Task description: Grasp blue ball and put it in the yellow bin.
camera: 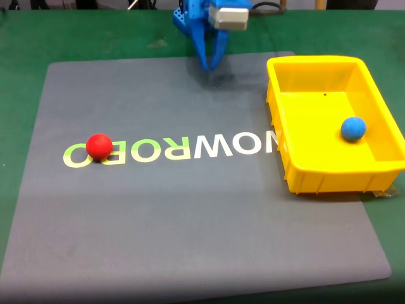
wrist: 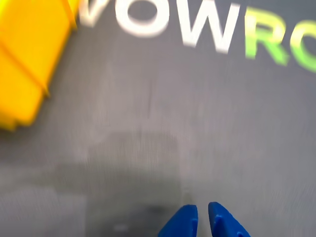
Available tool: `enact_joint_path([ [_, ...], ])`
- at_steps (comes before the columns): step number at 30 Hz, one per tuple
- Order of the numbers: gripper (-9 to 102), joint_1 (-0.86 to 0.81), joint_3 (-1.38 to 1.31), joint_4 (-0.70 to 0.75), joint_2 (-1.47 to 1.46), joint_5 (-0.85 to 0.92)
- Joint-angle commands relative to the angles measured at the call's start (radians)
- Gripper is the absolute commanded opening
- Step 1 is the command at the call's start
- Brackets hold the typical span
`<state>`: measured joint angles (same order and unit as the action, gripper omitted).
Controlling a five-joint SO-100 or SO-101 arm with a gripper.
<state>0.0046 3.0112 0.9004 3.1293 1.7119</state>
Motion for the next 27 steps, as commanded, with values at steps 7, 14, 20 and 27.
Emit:
enact_joint_path([
  [7,0,-0.055,0.081,0.219,0.195,0.012],
  [14,0,-0.046,0.087,0.359,0.195,0.021],
  [20,0,-0.057,0.089,0.476,0.196,-0.006],
  [27,0,-0.051,0.089,0.477,0.196,-0.003],
])
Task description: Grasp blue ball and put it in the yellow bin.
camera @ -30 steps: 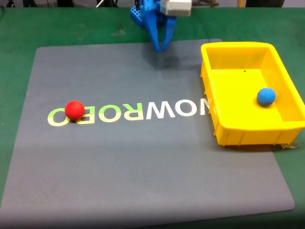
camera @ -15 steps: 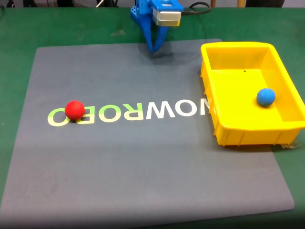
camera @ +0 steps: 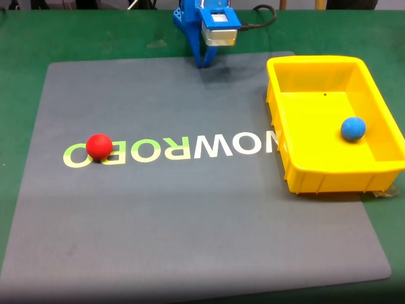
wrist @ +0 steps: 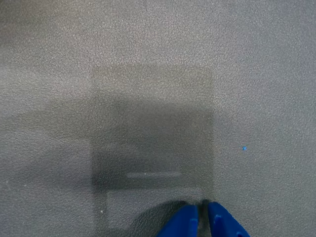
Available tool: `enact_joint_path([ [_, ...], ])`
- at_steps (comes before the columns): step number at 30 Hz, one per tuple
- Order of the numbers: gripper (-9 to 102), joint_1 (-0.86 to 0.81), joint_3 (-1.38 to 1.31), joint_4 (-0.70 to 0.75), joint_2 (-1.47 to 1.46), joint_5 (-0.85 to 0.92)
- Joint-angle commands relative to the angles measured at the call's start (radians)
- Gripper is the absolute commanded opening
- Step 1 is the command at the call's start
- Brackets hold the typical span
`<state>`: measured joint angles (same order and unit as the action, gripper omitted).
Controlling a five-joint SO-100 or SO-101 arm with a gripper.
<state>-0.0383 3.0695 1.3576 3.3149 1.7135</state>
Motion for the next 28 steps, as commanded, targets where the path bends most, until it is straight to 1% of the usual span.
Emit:
enact_joint_path([
  [1,0,-0.003,0.031,0.02,0.011,-0.011],
  [28,0,-0.002,0.031,0.02,0.005,-0.026],
])
